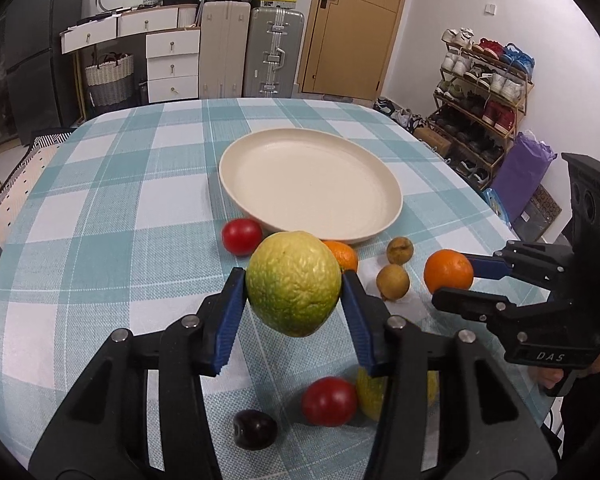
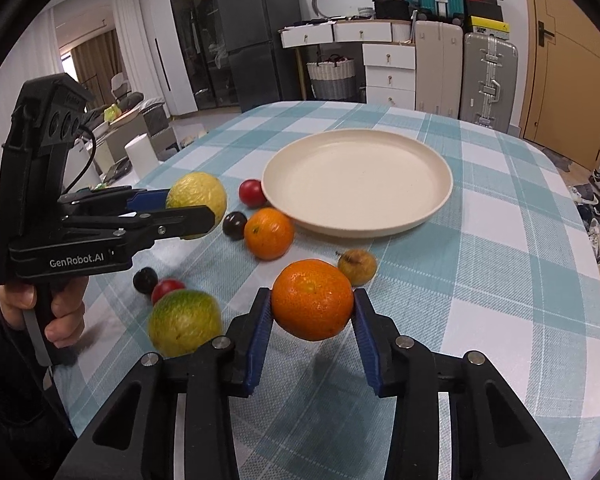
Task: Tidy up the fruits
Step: 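Carry the yellow-green citrus with the left gripper while the right gripper carries the orange to the plate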
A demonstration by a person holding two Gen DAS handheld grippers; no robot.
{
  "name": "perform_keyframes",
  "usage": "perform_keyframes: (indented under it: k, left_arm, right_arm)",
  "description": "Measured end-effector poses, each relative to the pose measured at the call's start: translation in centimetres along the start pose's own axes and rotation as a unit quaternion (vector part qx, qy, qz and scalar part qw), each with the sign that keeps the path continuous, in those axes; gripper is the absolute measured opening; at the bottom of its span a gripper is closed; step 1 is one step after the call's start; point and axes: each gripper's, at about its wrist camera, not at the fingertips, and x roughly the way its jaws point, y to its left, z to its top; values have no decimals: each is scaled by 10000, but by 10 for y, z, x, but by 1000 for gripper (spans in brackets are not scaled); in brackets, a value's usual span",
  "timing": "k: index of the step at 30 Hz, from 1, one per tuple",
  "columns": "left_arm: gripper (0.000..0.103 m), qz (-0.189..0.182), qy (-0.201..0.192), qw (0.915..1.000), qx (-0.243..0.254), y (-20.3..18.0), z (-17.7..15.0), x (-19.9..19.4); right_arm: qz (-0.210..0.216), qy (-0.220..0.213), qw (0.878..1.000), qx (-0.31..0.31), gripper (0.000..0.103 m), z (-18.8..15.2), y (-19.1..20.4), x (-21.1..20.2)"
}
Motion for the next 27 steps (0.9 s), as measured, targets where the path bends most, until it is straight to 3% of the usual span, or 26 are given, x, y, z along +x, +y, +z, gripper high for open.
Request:
perform_keyframes:
  k: [27]
  left_arm:
    - [45, 41, -213, 9996, -175, 7, 48, 29]
  right_arm:
    - [-195, -409, 9984, 352, 40, 44, -37, 9]
